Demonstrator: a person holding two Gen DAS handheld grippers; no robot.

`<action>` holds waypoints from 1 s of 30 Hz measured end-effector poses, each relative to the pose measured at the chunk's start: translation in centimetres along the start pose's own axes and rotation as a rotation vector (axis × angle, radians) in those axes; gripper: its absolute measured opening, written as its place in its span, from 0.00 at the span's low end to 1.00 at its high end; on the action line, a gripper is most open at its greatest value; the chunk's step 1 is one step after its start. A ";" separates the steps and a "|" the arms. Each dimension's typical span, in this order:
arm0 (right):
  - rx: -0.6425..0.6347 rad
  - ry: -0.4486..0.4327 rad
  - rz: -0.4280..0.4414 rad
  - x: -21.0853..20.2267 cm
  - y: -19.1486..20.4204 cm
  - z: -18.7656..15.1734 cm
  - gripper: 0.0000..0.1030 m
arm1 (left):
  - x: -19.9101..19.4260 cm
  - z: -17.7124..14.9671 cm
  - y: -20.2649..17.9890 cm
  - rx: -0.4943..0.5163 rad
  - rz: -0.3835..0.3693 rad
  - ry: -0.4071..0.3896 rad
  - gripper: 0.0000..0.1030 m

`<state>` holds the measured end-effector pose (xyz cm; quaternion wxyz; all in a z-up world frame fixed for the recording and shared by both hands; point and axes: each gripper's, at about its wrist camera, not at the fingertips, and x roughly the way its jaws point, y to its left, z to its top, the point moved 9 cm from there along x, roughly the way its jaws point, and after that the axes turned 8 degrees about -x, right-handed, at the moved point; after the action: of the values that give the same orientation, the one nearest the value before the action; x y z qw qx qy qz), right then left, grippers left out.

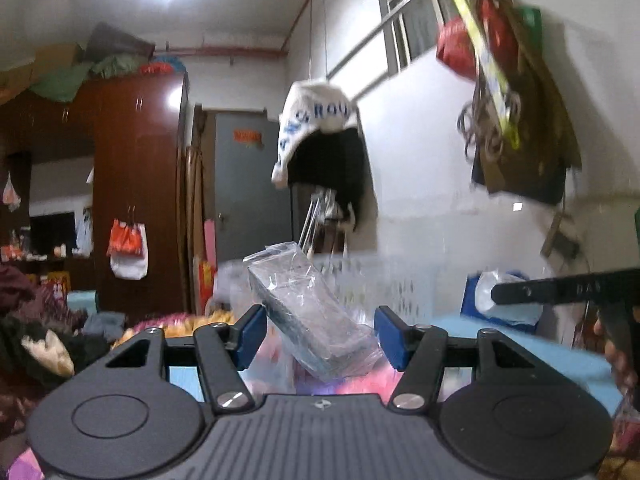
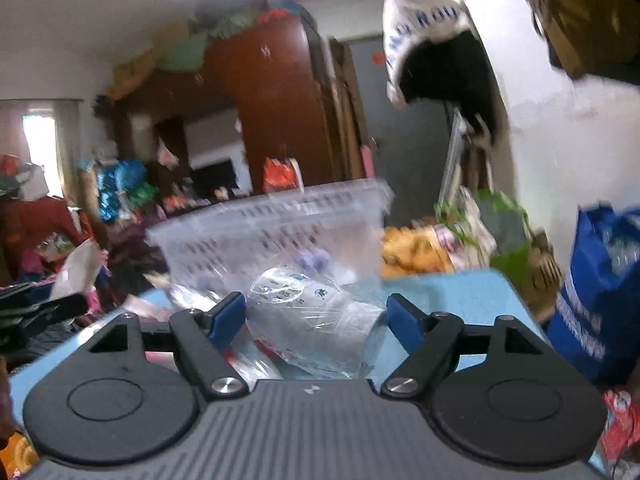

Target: Organize objects

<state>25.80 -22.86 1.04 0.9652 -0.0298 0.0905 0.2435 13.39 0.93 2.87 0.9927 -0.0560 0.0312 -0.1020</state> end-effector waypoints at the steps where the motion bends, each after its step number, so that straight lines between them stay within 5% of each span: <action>1: -0.022 -0.017 -0.012 -0.2 0.4 1.2 0.77 | 0.2 1.1 -0.1 -0.008 -0.009 -0.012 0.61; 9: -0.132 -0.062 -0.028 6.3 1.8 10.6 0.77 | 9.4 8.6 0.2 -0.043 -0.021 0.047 0.61; 16: -0.195 0.108 -0.047 15.7 1.0 9.3 0.78 | 18.6 6.2 1.9 -0.084 0.011 0.266 0.62; 18: -0.204 0.092 -0.049 16.0 0.9 8.9 0.81 | 19.0 5.6 2.3 -0.078 0.023 0.267 0.71; 20: -0.201 0.100 -0.038 16.0 1.0 8.6 1.00 | 19.5 5.3 3.0 -0.109 0.044 0.277 0.87; 21: -0.202 0.097 -0.065 15.4 0.9 8.5 1.00 | 19.5 5.3 3.2 -0.121 0.054 0.275 0.89; 26: -0.112 0.033 -0.006 10.3 0.8 8.1 1.00 | 15.1 5.8 4.1 -0.114 0.077 0.197 0.89; 30: -0.084 0.077 0.021 6.5 0.6 3.4 1.00 | 9.5 2.9 5.2 -0.085 0.106 0.221 0.90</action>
<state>31.68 -19.01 3.17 0.9563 -0.0786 0.1178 0.2557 23.94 4.38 4.68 0.9839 -0.0849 0.1476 -0.0537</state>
